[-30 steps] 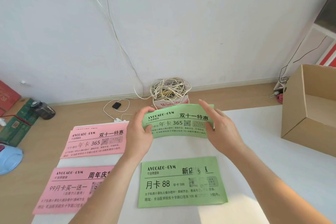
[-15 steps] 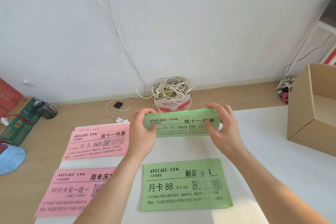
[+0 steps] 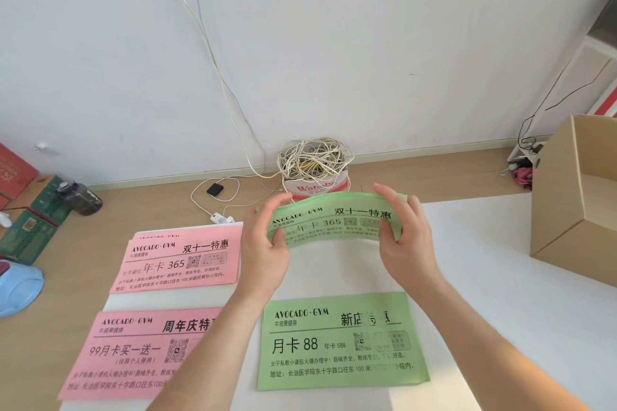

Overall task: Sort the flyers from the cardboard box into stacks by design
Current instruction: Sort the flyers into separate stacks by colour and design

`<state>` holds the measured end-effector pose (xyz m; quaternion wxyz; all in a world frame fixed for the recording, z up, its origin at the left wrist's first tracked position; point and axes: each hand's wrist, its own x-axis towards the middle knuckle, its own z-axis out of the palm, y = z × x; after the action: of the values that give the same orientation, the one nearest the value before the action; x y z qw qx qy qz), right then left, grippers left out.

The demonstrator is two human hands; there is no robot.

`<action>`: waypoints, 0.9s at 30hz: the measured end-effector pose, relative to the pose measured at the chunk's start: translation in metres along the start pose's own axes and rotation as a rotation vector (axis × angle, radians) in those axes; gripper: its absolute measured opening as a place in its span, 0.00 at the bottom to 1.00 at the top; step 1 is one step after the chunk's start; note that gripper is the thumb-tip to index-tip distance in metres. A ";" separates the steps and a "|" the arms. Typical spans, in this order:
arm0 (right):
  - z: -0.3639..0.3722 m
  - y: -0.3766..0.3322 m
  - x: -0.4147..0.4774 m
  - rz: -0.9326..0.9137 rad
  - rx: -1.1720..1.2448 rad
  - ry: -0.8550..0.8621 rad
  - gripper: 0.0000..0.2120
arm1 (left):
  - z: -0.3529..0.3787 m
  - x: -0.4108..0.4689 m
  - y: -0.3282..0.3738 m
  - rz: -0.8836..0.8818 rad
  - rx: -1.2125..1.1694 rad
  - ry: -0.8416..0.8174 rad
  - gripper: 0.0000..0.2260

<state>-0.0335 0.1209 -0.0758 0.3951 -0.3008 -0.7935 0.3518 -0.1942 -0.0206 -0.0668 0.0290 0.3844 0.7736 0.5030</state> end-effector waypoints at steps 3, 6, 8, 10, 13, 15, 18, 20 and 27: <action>-0.003 -0.002 -0.001 -0.040 -0.017 -0.009 0.32 | -0.002 0.002 0.001 0.023 -0.002 0.015 0.31; -0.005 0.001 -0.010 0.000 -0.002 -0.097 0.35 | -0.004 0.000 -0.005 0.010 -0.059 0.014 0.29; -0.004 0.001 -0.012 0.008 0.008 -0.097 0.34 | -0.003 -0.002 -0.007 -0.017 -0.075 0.022 0.25; -0.002 0.000 -0.011 0.008 0.015 -0.074 0.32 | -0.002 -0.002 -0.007 -0.098 -0.087 0.028 0.25; 0.003 -0.002 -0.010 -0.005 0.038 -0.014 0.31 | 0.001 -0.003 -0.003 -0.183 -0.205 0.027 0.31; 0.006 -0.001 -0.011 0.035 0.085 0.010 0.32 | 0.003 -0.006 0.000 -0.208 -0.250 0.015 0.34; 0.009 -0.004 -0.015 0.099 0.150 -0.008 0.37 | 0.007 -0.009 0.002 -0.223 -0.245 0.010 0.34; 0.010 -0.004 -0.018 0.074 0.139 -0.018 0.40 | 0.007 -0.010 0.002 -0.230 -0.233 0.021 0.34; 0.007 -0.004 -0.013 -0.043 -0.020 -0.064 0.37 | 0.002 -0.007 0.010 -0.186 -0.198 0.018 0.42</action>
<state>-0.0334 0.1064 -0.0806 0.3740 -0.2761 -0.8155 0.3447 -0.1827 -0.0217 -0.0619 0.1063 0.3016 0.7528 0.5753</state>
